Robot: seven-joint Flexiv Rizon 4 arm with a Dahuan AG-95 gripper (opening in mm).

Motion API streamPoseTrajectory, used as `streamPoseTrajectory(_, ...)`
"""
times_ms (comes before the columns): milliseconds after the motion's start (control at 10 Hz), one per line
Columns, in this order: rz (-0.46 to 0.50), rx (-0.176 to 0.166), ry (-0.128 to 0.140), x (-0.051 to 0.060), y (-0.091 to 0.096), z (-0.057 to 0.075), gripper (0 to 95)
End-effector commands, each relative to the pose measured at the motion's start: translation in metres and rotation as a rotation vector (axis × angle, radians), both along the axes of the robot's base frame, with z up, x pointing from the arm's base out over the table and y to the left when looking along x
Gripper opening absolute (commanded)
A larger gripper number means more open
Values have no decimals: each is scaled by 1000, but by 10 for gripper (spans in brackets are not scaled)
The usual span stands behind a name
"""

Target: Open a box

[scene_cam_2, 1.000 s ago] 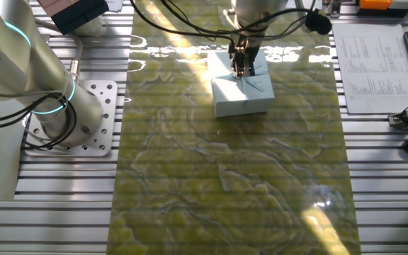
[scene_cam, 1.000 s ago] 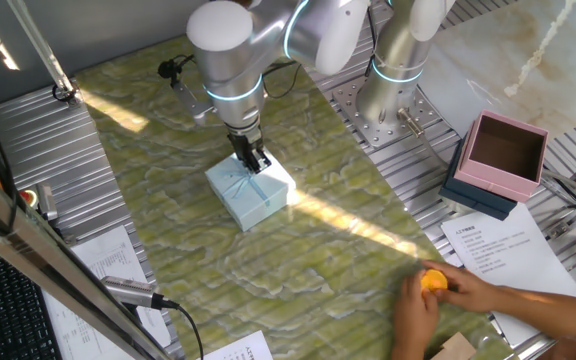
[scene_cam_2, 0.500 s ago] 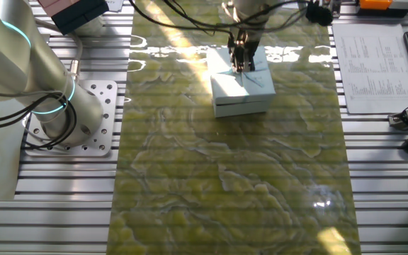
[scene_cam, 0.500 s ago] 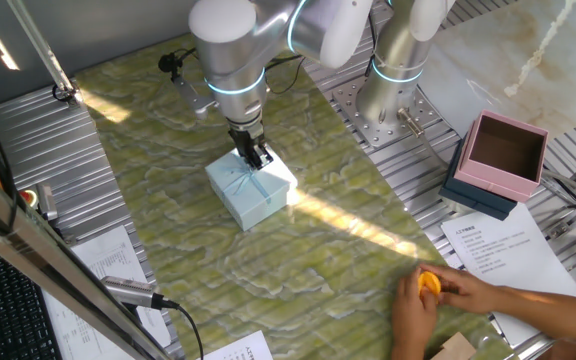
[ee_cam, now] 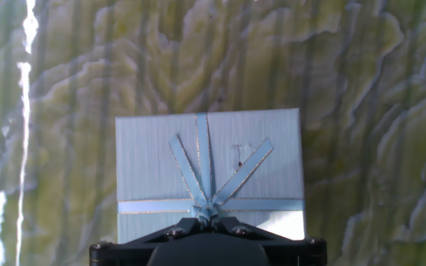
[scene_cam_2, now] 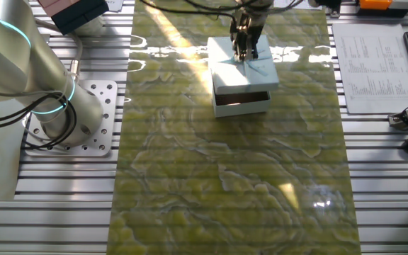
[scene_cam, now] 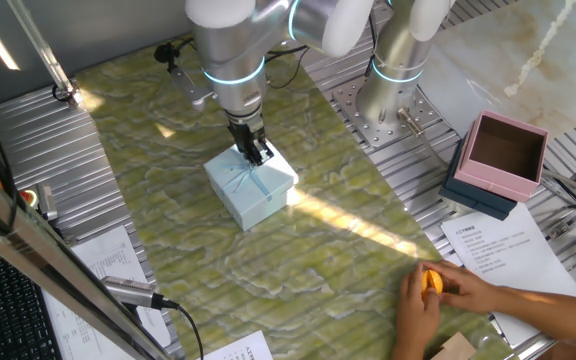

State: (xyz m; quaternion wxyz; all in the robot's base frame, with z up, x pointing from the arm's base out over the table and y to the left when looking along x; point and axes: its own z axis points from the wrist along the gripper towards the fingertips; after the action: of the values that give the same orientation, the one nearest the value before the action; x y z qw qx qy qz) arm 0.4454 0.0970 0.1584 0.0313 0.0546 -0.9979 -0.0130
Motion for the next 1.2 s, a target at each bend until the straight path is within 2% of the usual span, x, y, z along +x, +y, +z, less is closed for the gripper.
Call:
streamPoseTrajectory(100, -4, 1, 1, 7, 6, 6, 0)
streamPoseTrajectory(500, -21, 5, -2, 25, 21, 18, 0)
streamPoseTrajectory(800, -39, 5, -5, 33, 37, 21, 0)
streamPoseTrajectory(1200, -46, 8, -4, 34, 55, 17, 0)
